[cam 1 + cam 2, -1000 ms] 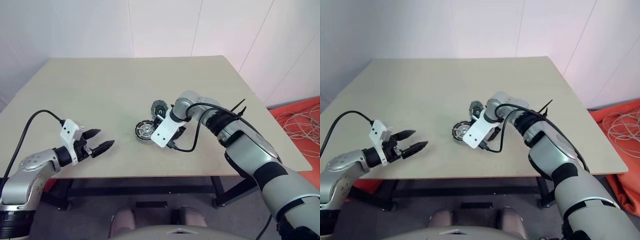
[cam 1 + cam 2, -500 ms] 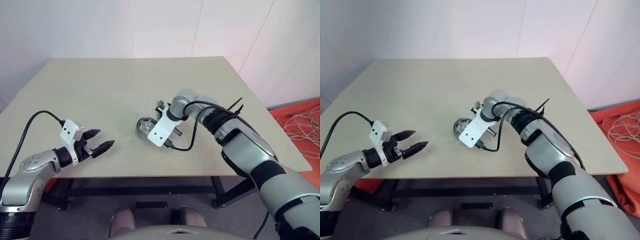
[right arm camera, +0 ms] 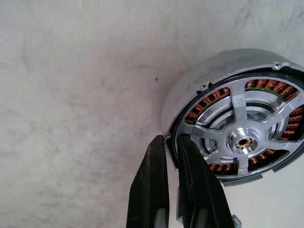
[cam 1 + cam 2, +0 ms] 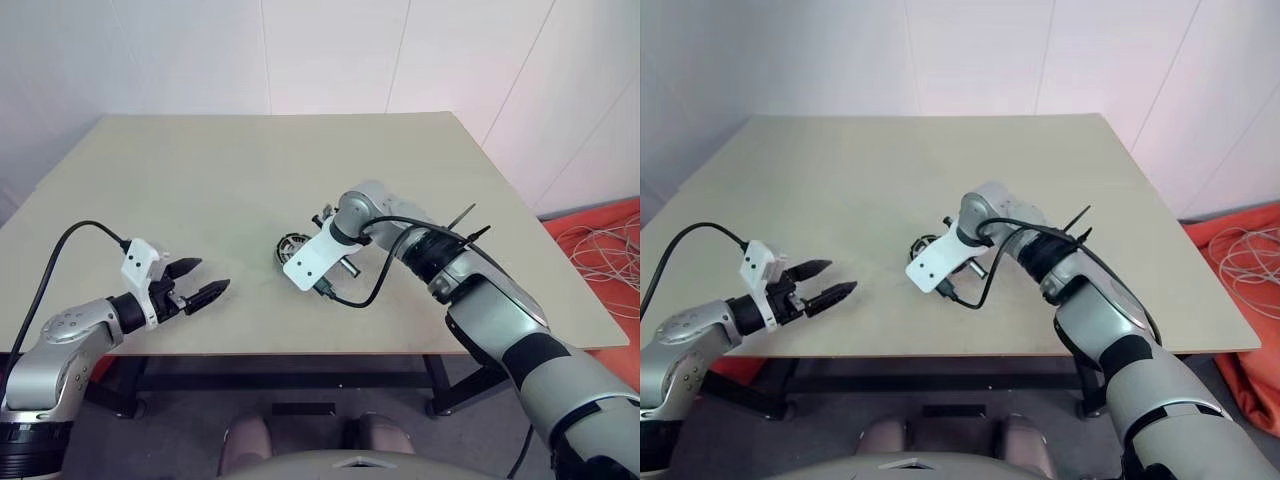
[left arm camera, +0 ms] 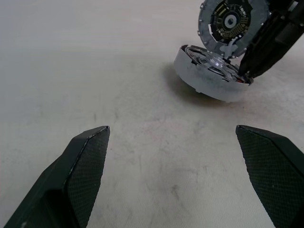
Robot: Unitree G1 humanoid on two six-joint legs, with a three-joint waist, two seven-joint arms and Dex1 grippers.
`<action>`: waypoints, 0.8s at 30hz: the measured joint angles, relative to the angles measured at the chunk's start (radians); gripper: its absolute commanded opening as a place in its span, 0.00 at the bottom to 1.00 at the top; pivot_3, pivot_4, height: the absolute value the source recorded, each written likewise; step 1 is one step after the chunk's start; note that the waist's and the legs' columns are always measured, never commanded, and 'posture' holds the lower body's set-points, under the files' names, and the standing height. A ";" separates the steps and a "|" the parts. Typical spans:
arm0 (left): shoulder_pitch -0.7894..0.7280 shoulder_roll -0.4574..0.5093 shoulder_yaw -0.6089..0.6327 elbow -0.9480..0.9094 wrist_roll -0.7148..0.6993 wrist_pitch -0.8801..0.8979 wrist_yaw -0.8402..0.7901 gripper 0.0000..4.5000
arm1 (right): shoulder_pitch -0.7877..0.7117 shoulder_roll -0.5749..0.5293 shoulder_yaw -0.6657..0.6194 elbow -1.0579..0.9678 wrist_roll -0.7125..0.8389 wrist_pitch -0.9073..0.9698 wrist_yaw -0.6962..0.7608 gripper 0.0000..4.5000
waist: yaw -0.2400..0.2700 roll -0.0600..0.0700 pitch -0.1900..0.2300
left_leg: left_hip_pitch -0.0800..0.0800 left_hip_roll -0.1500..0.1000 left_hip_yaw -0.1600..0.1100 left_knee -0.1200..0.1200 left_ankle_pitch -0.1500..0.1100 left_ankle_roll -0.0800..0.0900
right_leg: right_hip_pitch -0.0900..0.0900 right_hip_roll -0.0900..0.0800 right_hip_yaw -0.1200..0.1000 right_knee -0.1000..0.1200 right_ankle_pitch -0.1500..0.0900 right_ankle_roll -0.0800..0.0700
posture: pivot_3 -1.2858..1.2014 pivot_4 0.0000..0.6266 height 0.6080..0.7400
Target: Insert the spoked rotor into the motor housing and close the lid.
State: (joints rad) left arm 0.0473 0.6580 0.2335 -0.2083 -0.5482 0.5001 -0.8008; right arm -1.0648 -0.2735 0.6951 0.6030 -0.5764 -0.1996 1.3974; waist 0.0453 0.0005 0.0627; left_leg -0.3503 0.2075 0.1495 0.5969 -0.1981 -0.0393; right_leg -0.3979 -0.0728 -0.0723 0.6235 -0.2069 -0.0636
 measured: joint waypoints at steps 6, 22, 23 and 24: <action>-0.006 -0.005 -0.001 0.006 0.001 0.000 -0.001 1.00 | 0.038 0.004 -0.004 -0.102 -0.006 0.169 0.027 0.00 | 0.000 0.000 0.000 | 0.001 0.000 0.000 0.000 0.000 0.000 | 0.000 0.000 0.000 0.000 0.000 0.000 | 0.52 0.00 1.00; -0.010 -0.010 -0.006 0.011 0.004 0.000 -0.002 1.00 | 0.049 0.027 -0.006 -0.257 0.052 0.328 0.070 0.98 | 0.001 0.000 0.000 | 0.001 0.000 0.000 0.000 0.000 -0.001 | 0.001 0.000 0.000 0.001 0.000 0.000 | 0.52 0.00 1.00; -0.010 -0.011 -0.007 0.012 0.005 0.000 -0.002 1.00 | 0.049 0.027 -0.006 -0.271 0.061 0.345 0.073 0.99 | 0.001 0.000 0.000 | 0.001 0.000 0.000 0.000 0.000 -0.001 | 0.000 0.000 0.000 0.001 0.000 0.000 | 0.52 0.00 1.00; -0.011 -0.011 -0.008 0.013 0.005 0.000 -0.002 1.00 | 0.049 0.027 -0.007 -0.284 0.068 0.362 0.077 0.99 | 0.001 0.000 0.000 | 0.001 0.000 0.000 0.000 0.000 -0.001 | 0.001 0.000 0.000 0.001 0.000 0.000 | 0.52 0.00 1.00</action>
State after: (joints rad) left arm 0.0367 0.6468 0.2254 -0.1953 -0.5430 0.5004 -0.8031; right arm -1.0159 -0.2463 0.6879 0.3190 -0.5080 0.1629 1.4746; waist 0.0464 0.0006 0.0627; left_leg -0.3491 0.2075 0.1493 0.5969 -0.1978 -0.0399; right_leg -0.3974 -0.0728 -0.0722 0.6240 -0.2070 -0.0634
